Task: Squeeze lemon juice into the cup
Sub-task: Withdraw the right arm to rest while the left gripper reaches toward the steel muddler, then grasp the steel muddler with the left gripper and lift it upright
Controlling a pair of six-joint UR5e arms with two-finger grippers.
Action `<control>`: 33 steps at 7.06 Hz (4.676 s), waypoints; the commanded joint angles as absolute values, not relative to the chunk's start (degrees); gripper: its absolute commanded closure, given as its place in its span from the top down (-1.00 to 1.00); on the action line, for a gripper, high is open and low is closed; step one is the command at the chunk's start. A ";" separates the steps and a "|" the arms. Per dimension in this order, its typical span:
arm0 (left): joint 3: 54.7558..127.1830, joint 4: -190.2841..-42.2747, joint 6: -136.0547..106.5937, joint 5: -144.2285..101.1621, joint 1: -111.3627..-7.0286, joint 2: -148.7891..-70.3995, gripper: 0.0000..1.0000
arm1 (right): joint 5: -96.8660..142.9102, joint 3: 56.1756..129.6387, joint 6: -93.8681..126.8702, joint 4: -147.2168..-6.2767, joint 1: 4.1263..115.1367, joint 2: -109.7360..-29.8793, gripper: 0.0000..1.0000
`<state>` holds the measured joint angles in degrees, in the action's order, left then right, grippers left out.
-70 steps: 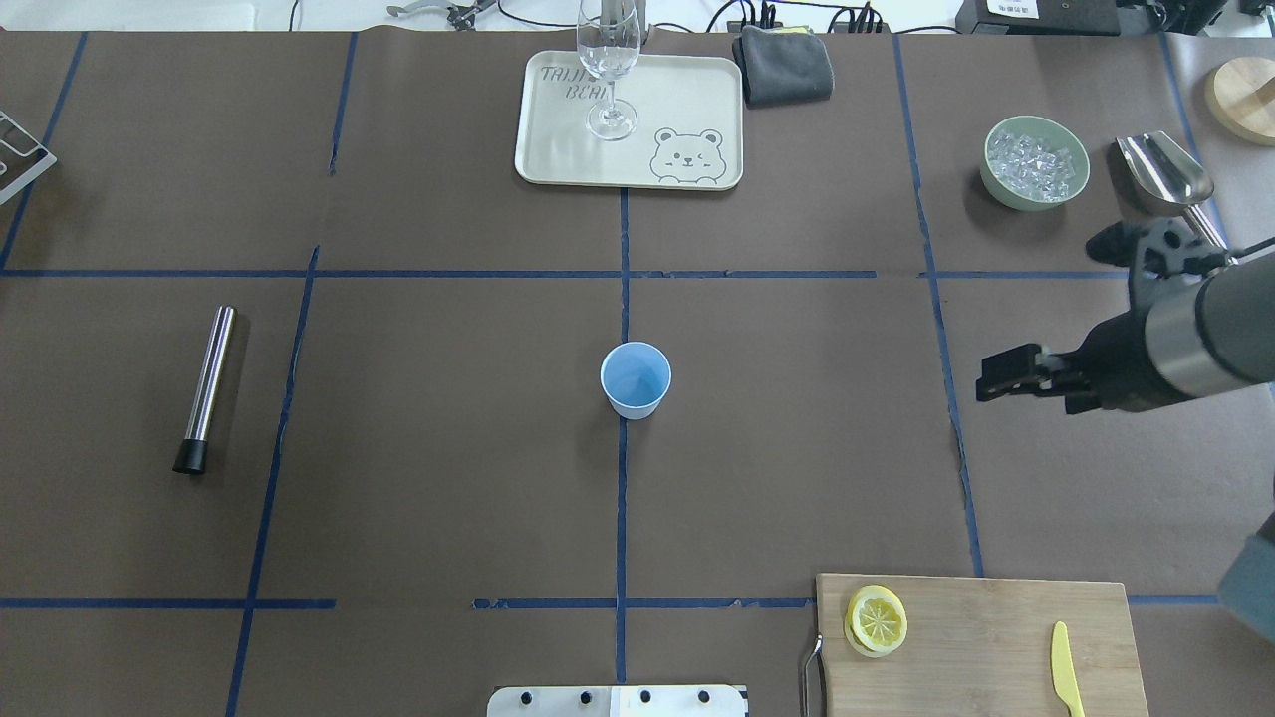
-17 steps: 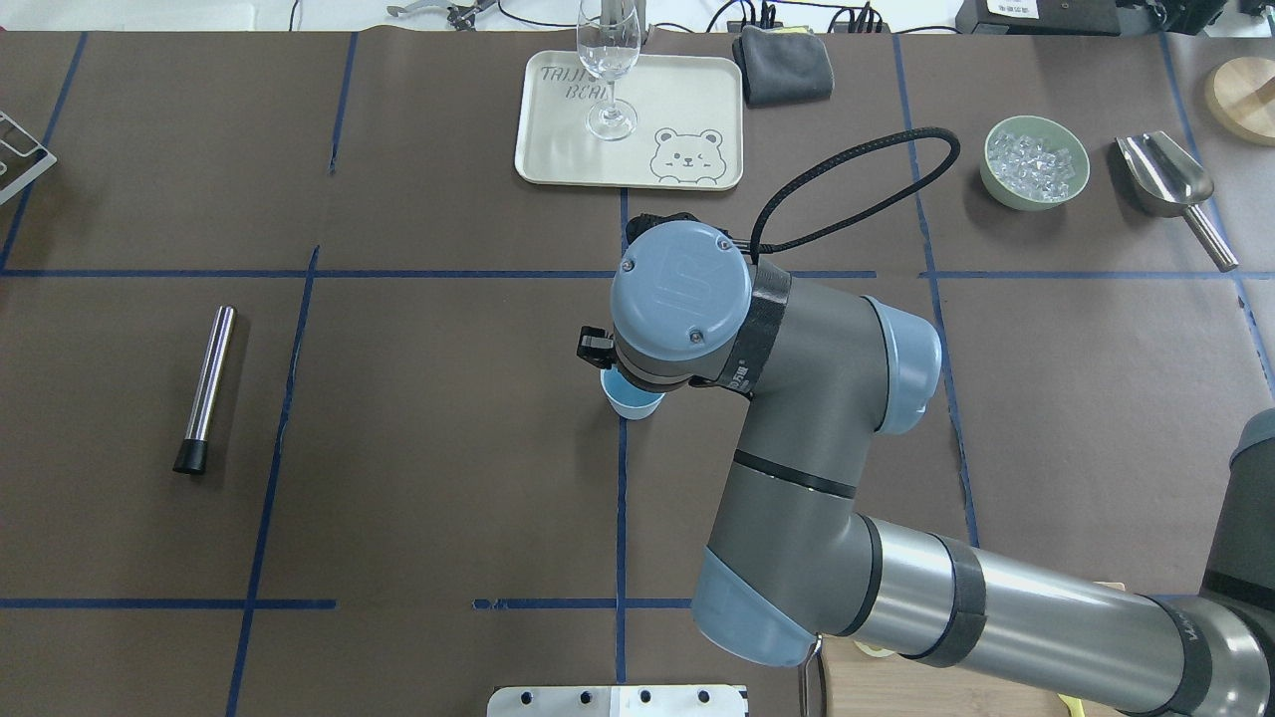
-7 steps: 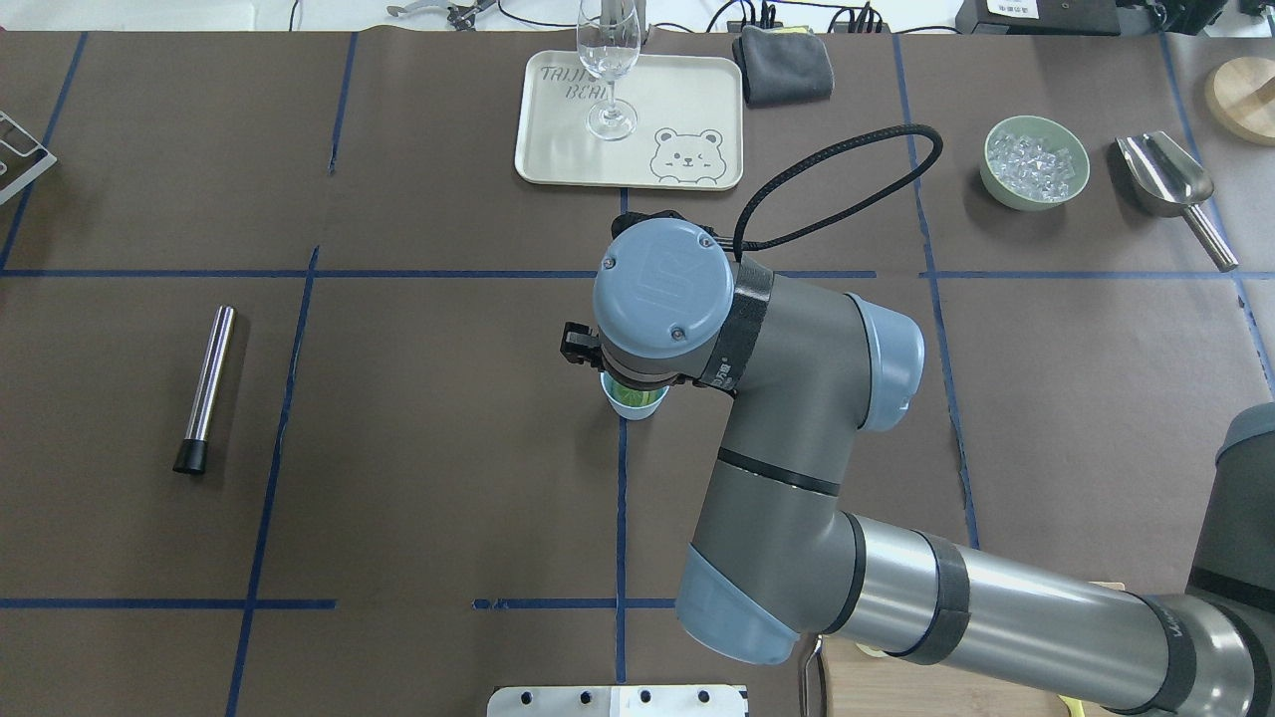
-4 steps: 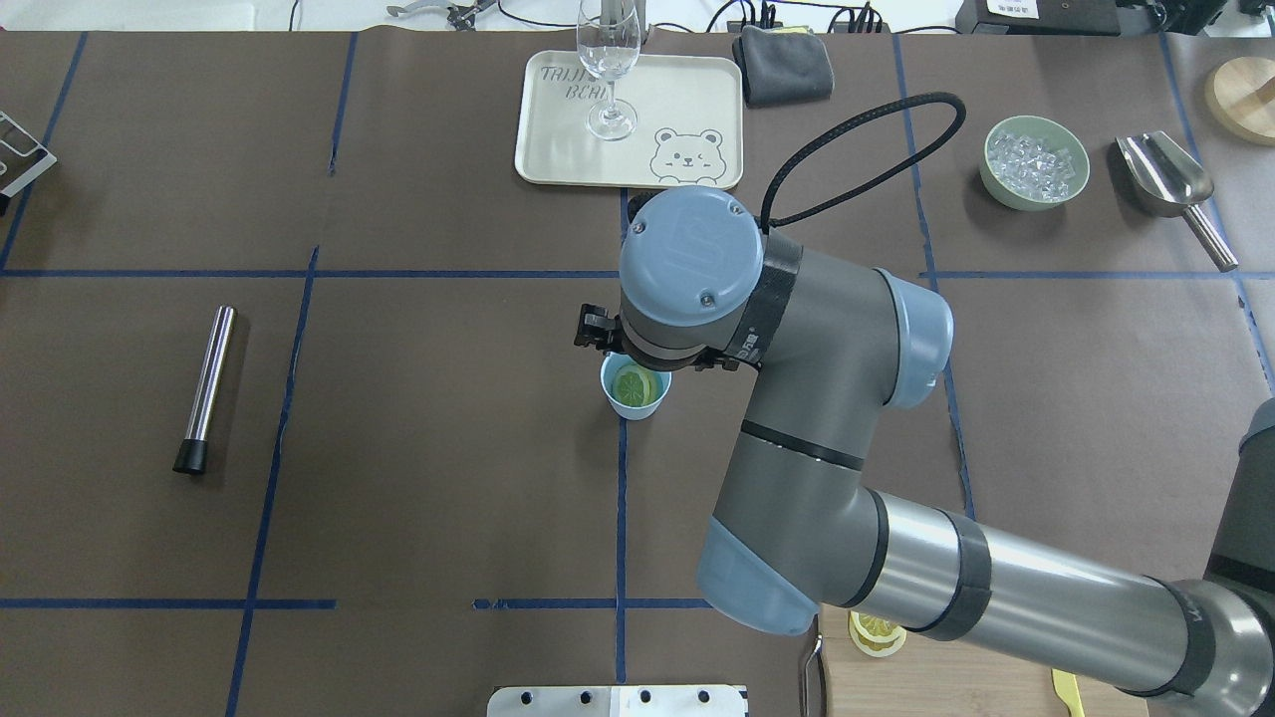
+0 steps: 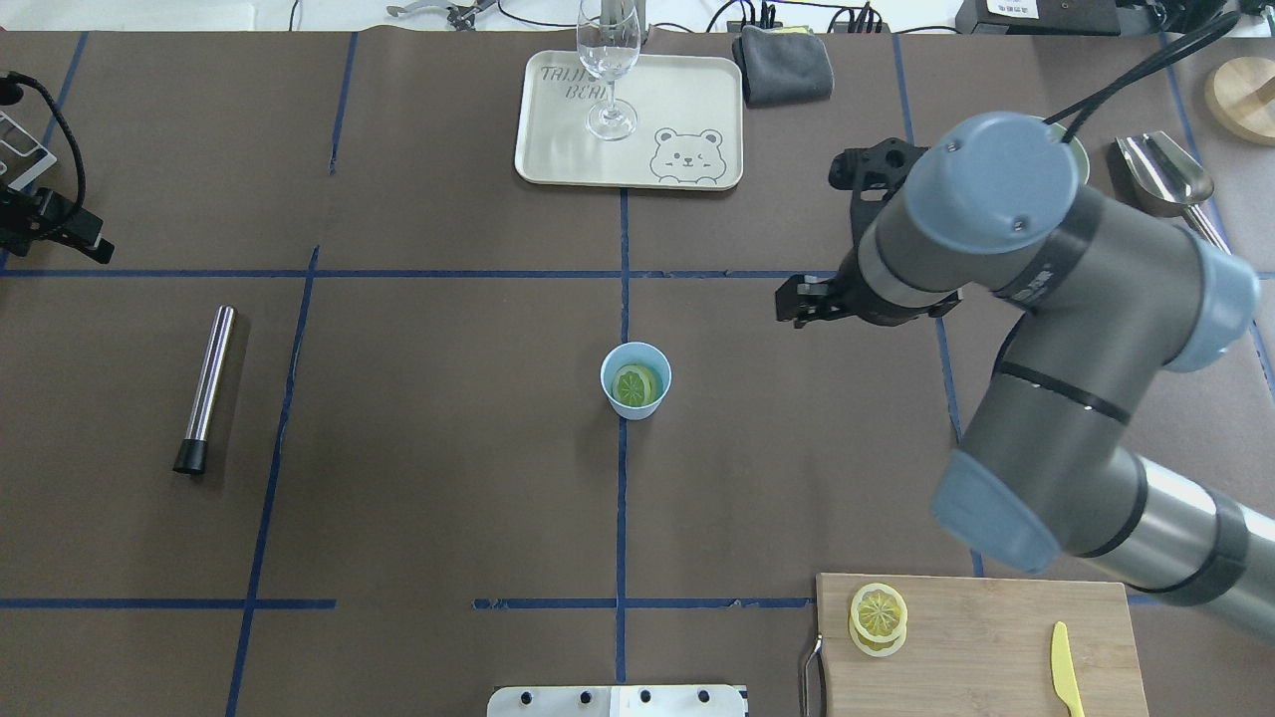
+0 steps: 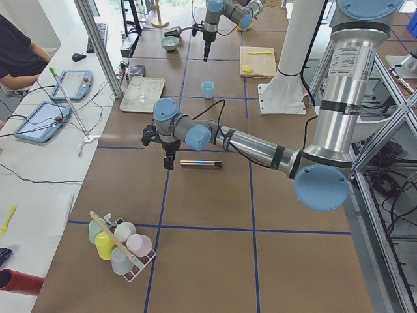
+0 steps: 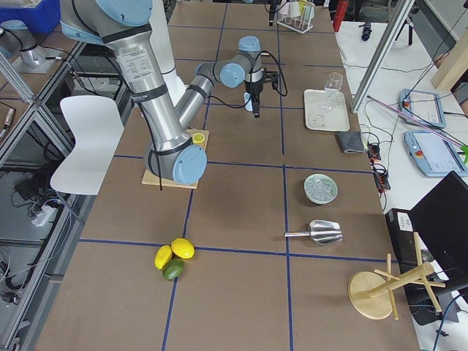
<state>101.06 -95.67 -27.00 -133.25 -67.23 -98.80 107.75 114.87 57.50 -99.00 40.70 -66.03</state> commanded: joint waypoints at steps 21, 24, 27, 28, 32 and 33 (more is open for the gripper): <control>85.70 -92.11 -33.84 -133.15 -52.56 -107.84 1.00 | 131.66 103.54 6.94 -98.79 77.78 -83.94 1.00; 84.73 -93.25 -33.75 -133.15 -52.56 -107.23 1.00 | 131.57 103.71 6.94 -98.79 77.78 -83.94 1.00; 83.67 -94.40 -34.10 -133.15 -52.56 -107.23 0.76 | 131.57 103.89 6.94 -98.79 77.78 -83.85 1.00; 83.67 -94.39 -34.28 -133.24 -52.56 -107.23 0.20 | 131.57 103.89 6.86 -98.79 77.78 -83.85 1.00; 85.77 -94.13 -33.84 -132.89 -52.82 -107.31 -1.00 | 131.57 103.80 6.77 -98.79 77.78 -83.93 1.00; 90.04 -93.52 -34.10 -131.50 -53.43 -106.79 -1.00 | 131.66 103.80 6.77 -98.79 77.78 -83.94 1.00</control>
